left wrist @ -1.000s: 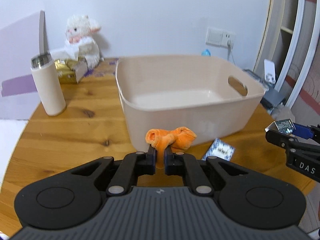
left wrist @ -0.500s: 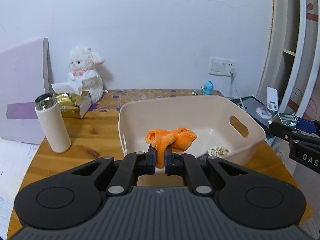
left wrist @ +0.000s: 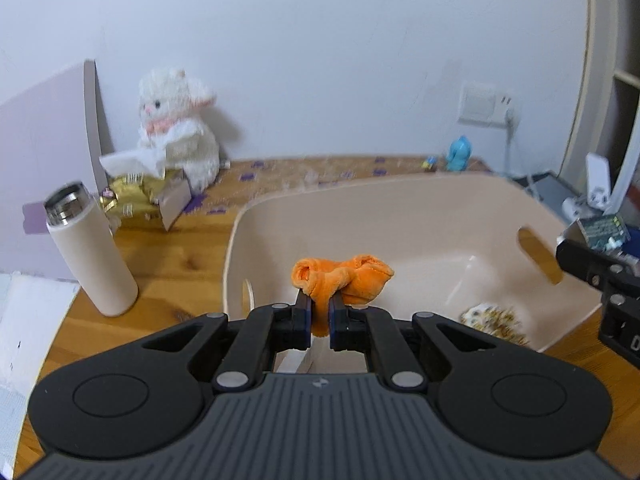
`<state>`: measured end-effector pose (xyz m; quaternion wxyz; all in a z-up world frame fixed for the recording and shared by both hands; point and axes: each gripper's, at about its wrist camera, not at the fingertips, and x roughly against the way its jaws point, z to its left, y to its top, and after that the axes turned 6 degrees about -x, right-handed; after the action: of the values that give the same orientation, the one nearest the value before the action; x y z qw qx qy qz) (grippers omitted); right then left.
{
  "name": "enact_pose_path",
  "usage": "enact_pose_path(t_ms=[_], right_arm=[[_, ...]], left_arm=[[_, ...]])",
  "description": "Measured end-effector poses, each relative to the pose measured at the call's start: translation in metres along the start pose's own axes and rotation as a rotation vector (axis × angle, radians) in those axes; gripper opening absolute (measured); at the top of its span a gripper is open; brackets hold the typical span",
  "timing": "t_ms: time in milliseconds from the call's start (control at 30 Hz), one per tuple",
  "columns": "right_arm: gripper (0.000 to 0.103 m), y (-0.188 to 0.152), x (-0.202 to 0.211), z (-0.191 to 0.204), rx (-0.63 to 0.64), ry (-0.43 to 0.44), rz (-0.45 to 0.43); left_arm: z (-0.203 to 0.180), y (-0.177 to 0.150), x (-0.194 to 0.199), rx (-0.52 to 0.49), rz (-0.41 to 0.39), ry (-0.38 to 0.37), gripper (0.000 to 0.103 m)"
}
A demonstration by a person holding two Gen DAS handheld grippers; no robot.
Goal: Organize objects
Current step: 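Carry the box and sock into the beige bin and open both grippers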
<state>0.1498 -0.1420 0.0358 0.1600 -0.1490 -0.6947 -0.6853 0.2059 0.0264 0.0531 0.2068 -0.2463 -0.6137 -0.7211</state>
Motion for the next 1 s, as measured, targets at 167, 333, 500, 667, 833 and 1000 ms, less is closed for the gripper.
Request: enact_pose_path(t_ms=[167, 333, 500, 667, 833, 1000], right_arm=[[0.048, -0.010, -0.021, 0.007, 0.038, -0.012, 0.048], [0.048, -0.018, -0.038, 0.010, 0.063, -0.031, 0.086], [0.058, -0.019, -0.038, 0.008, 0.057, -0.014, 0.093], [0.068, -0.017, -0.017, 0.009, 0.071, -0.002, 0.051], [0.074, -0.014, 0.007, 0.005, 0.062, 0.011, 0.026], [0.077, -0.020, 0.034, -0.001, 0.072, 0.010, 0.009]], left_arm=[[-0.006, -0.010, -0.027, -0.007, 0.069, 0.016, 0.009], [-0.012, -0.011, -0.036, -0.027, 0.082, 0.018, 0.009], [-0.011, -0.011, -0.030, -0.009, 0.082, -0.008, 0.016], [-0.010, -0.005, -0.005, -0.002, 0.037, -0.023, 0.077], [-0.012, -0.002, 0.022, -0.006, 0.004, -0.028, 0.078], [-0.017, -0.006, 0.044, -0.025, -0.011, -0.027, 0.079]])
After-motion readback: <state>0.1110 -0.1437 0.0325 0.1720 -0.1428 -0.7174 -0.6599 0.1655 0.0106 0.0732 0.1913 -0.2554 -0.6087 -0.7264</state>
